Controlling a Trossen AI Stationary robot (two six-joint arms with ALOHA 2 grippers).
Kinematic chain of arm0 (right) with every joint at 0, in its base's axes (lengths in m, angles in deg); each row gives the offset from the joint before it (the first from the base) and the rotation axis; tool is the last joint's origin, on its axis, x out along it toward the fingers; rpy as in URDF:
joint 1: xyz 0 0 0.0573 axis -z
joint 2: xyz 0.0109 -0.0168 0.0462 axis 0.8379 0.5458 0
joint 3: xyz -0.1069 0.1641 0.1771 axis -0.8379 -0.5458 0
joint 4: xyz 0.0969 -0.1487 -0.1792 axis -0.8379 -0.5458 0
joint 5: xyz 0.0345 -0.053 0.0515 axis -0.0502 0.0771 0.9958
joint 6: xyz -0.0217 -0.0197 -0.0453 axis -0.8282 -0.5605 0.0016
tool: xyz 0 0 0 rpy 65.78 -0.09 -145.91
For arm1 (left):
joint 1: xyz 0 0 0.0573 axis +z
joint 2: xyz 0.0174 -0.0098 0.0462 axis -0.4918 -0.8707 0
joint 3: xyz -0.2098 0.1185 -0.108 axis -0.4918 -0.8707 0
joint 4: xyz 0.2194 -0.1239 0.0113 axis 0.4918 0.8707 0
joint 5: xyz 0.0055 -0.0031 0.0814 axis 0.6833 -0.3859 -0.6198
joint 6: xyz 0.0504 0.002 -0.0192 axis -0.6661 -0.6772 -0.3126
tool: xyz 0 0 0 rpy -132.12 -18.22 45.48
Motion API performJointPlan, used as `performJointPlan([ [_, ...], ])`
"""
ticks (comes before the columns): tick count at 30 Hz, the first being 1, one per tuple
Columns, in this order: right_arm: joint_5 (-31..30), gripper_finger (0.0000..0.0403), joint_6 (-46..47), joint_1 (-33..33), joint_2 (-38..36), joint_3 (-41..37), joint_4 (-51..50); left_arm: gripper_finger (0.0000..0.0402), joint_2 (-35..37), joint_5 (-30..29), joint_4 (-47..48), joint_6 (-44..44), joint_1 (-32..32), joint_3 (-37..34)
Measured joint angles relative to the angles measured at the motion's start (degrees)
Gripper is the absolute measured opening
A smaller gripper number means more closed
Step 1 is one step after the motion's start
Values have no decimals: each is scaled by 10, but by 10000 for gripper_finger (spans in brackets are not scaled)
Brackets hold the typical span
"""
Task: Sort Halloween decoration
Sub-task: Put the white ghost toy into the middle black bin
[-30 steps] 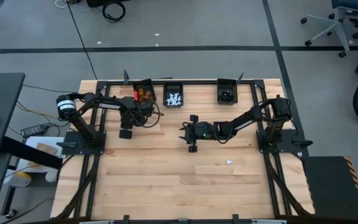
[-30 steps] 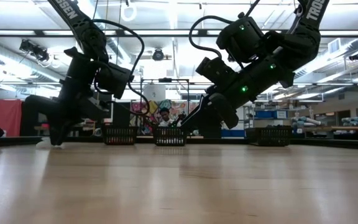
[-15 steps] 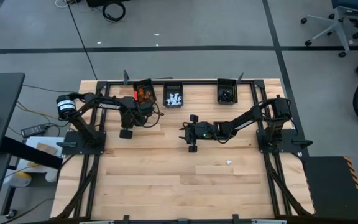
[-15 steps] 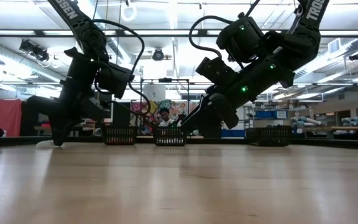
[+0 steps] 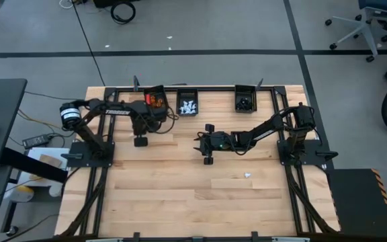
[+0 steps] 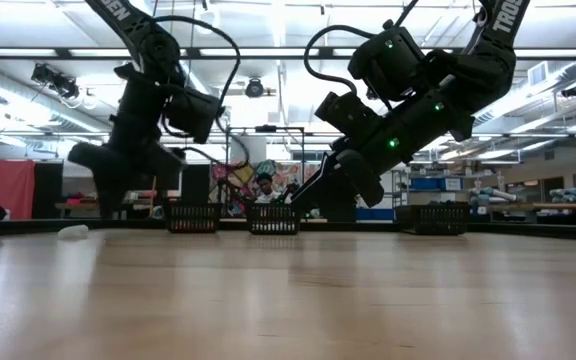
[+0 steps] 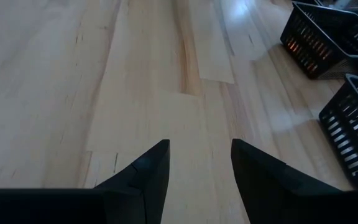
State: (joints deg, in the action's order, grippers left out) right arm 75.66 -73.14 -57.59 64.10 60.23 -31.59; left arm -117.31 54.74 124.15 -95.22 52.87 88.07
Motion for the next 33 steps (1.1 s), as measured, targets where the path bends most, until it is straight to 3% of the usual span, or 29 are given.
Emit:
performJointPlan([
  [8,8,176,2,0,0,0,-2,130,-1,13,37,49,43,-28],
  [13,9,176,2,0,0,0,-2,165,-1,15,7,42,43,-55],
  [22,9,176,3,0,0,0,-2,152,-1,6,-44,38,43,-72],
  [33,9,176,5,0,0,0,-2,84,-28,13,-48,20,43,-76],
])
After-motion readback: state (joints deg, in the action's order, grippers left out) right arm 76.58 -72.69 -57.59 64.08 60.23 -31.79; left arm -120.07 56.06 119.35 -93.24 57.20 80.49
